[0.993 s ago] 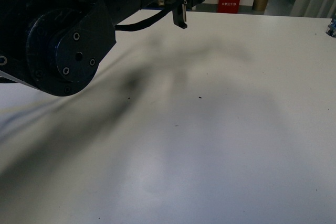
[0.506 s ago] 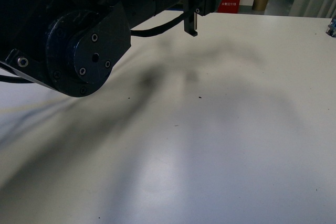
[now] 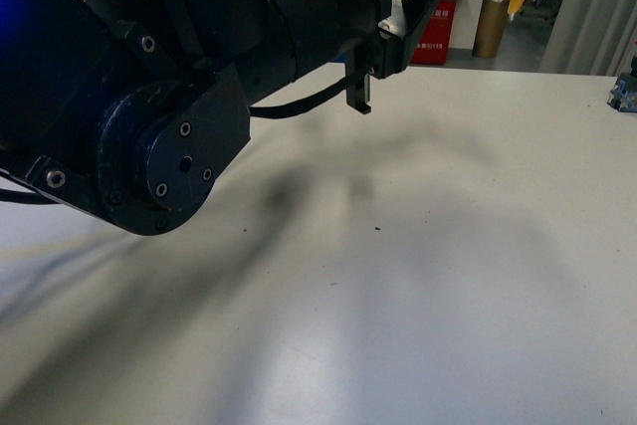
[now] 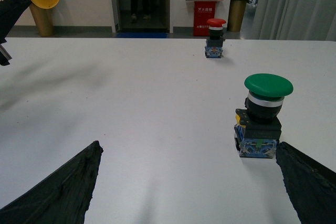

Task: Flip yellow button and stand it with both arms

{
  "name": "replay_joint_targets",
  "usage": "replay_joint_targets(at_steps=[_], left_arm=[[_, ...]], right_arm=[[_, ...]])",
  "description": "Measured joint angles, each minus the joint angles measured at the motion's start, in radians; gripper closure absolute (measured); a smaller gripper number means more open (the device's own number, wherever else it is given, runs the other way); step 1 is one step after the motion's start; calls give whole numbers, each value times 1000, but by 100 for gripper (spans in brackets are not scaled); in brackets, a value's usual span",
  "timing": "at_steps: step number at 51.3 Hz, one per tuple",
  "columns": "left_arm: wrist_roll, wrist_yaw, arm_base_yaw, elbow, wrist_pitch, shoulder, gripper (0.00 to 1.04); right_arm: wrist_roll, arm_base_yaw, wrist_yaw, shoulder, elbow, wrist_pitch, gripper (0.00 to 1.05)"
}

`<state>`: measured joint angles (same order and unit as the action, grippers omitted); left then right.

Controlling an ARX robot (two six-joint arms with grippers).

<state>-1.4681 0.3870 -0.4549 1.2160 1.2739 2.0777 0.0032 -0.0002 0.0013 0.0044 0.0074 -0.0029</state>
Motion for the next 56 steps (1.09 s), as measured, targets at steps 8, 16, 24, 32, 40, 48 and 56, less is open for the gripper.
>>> replay_joint_targets(at_steps=[8, 16, 24, 32, 40, 48, 56], left_arm=[[0, 0, 0, 0, 0, 0, 69], [0, 0, 0, 0, 0, 0, 69], [0, 0, 0, 0, 0, 0, 69], [0, 0, 0, 0, 0, 0, 69], [0, 0, 0, 0, 0, 0, 69], [0, 0, 0, 0, 0, 0, 69], [0, 0, 0, 0, 0, 0, 69]], right_arm=[[0, 0, 0, 0, 0, 0, 7], [217, 47, 39, 148, 121, -174, 7], [410, 192, 100, 272, 276, -106, 7], [557, 293, 121, 394, 394, -36, 7], [676, 345, 120, 507, 480, 14, 7], [858, 301, 36, 629, 558, -3, 7], [1060, 267, 10, 738, 601, 30, 7]])
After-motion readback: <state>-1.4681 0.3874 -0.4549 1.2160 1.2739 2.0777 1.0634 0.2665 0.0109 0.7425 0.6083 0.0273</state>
